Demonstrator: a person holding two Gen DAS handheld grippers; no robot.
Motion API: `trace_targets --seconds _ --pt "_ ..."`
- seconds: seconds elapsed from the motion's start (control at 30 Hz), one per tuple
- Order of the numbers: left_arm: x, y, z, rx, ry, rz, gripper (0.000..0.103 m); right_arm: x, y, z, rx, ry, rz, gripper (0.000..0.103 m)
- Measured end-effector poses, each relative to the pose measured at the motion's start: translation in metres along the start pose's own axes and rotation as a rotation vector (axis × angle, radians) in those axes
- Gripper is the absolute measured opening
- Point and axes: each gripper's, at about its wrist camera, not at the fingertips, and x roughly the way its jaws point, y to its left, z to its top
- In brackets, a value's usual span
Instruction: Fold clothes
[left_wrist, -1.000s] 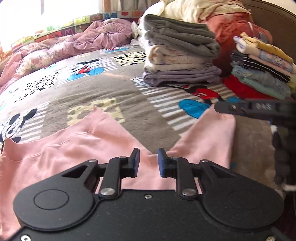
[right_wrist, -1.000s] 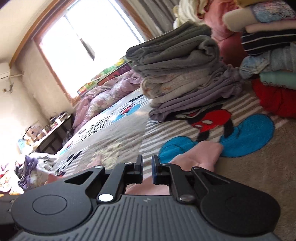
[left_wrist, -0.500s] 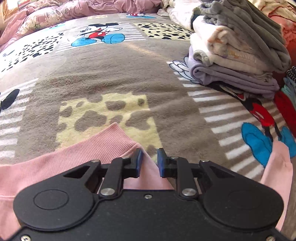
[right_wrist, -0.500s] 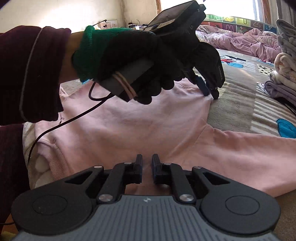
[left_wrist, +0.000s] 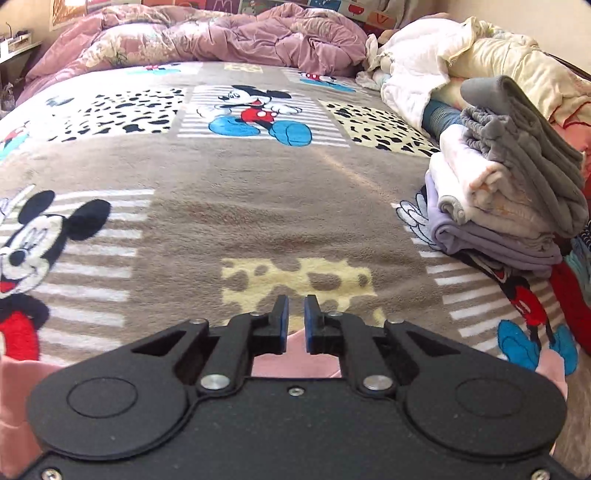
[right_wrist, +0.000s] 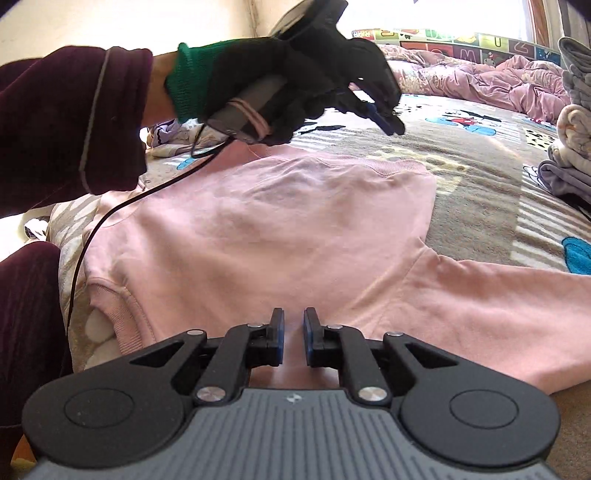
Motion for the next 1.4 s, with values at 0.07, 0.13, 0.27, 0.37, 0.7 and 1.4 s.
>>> trace_targets --seconds 0.07,0.13,0.27,0.37,0.7,1.4 --pt "-0.029 0.013 -0.014 0.015 -0.018 0.024 0.008 -0.002 0.001 0.0 -0.001 -0.005 0.006 0.014" --pt "-0.057 0.035 -0.03 0.0 -0.039 0.055 0.012 -0.006 0.005 0.0 -0.02 -0.016 -0.006 0.014" --pt "-0.113 0.09 -0.053 -0.057 -0.093 0.149 0.013 -0.014 0.01 0.008 -0.026 -0.082 -0.036 0.014" --pt "-0.118 0.103 -0.058 -0.02 -0.066 0.165 0.013 -0.004 0.04 0.02 -0.168 -0.082 -0.149 0.014" --pt "-0.053 0.204 -0.055 -0.275 0.071 0.219 0.02 0.044 0.132 0.005 -0.443 0.018 -0.063 0.014" --pt "-0.208 0.102 -0.139 -0.095 -0.043 0.118 0.029 0.009 0.098 0.012 -0.241 -0.107 -0.083 0.015"
